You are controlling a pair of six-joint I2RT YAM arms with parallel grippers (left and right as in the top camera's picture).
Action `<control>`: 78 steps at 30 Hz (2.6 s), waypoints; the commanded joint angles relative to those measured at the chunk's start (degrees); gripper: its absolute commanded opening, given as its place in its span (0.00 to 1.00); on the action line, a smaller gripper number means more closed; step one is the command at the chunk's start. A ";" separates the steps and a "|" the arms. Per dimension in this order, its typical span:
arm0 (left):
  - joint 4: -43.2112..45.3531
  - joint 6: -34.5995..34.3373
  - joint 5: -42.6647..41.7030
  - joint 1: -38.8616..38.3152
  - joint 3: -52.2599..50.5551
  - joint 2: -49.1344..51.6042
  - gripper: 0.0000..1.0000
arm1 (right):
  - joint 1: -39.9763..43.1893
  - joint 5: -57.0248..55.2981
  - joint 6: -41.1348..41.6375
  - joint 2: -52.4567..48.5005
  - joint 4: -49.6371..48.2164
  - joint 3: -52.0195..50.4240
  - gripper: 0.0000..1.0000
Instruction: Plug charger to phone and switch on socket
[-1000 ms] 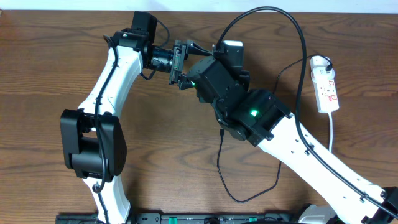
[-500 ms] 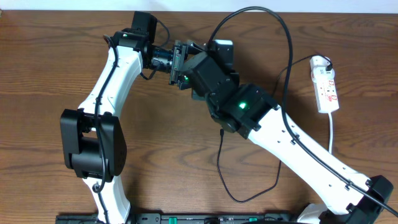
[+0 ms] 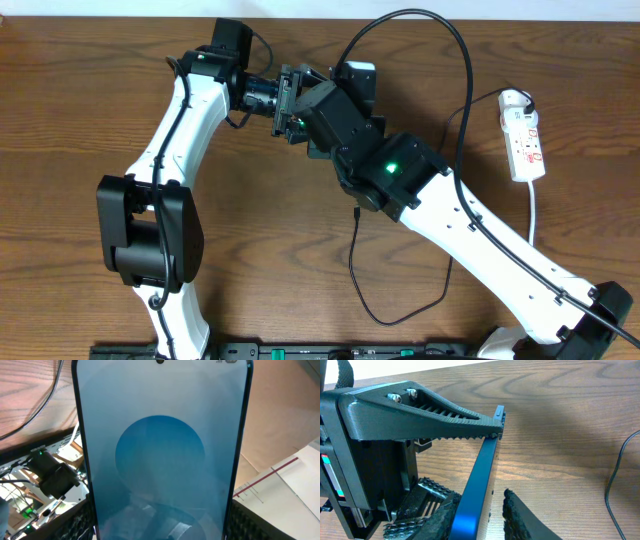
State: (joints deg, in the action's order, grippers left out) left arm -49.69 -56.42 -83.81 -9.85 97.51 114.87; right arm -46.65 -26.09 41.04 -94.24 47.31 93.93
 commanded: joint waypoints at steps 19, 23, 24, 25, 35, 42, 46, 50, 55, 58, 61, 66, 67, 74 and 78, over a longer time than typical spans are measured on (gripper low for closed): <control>-0.11 0.15 -2.08 0.17 0.26 -1.84 0.62 | 0.11 0.13 0.90 0.09 0.04 1.18 0.01; -0.09 0.15 -1.44 0.17 0.26 -1.84 0.63 | 0.15 -0.39 3.28 0.11 0.04 1.18 0.01; -0.11 0.15 -0.35 0.17 0.26 -1.84 0.72 | 0.24 -1.51 4.61 0.11 0.04 1.18 0.02; -0.11 0.15 0.57 0.17 0.26 -1.84 0.80 | 0.35 -2.40 5.60 0.11 0.04 1.18 0.02; -0.13 -6.23 3.28 0.17 0.26 -1.84 0.96 | 3.52 -9.57 25.77 0.26 -0.17 1.22 0.02; -0.09 -13.20 3.30 0.17 0.26 -1.84 0.75 | 4.17 -7.52 46.84 0.26 -0.81 1.22 0.02; -0.11 -14.47 3.30 0.17 0.26 -1.84 0.75 | 4.20 -4.33 52.28 0.26 -1.27 1.22 0.03; -0.11 -15.61 3.32 0.17 0.26 -1.84 0.66 | 4.20 0.17 63.06 0.26 -1.18 1.22 0.04; -0.11 -15.93 3.32 0.17 0.26 -1.84 0.66 | 4.17 3.58 70.51 0.26 -0.74 1.22 0.05; -0.11 -15.93 3.32 0.17 0.26 -1.84 0.62 | 4.20 3.58 74.01 0.26 0.33 1.20 0.03; -0.11 -15.93 3.32 0.17 0.26 -1.84 0.56 | 4.22 3.61 76.50 0.26 1.11 1.20 0.03; -0.11 -15.93 3.32 0.17 0.26 -1.84 0.50 | 4.22 3.80 76.50 0.26 0.00 1.20 0.03; -0.11 -15.93 3.34 0.17 0.26 -1.84 0.48 | 4.22 3.78 76.50 0.26 -0.46 1.20 0.02; -0.11 -16.61 3.34 0.17 0.26 -1.84 0.44 | 4.17 3.87 76.50 0.26 -1.20 1.20 0.03; -0.11 -17.31 3.32 0.17 0.26 -1.84 0.30 | 4.20 6.21 76.50 0.26 -1.05 1.20 0.04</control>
State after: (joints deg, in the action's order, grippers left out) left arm -49.63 -72.58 -80.60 -9.72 97.51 114.85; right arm -42.35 -20.45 116.66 -94.28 46.50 93.91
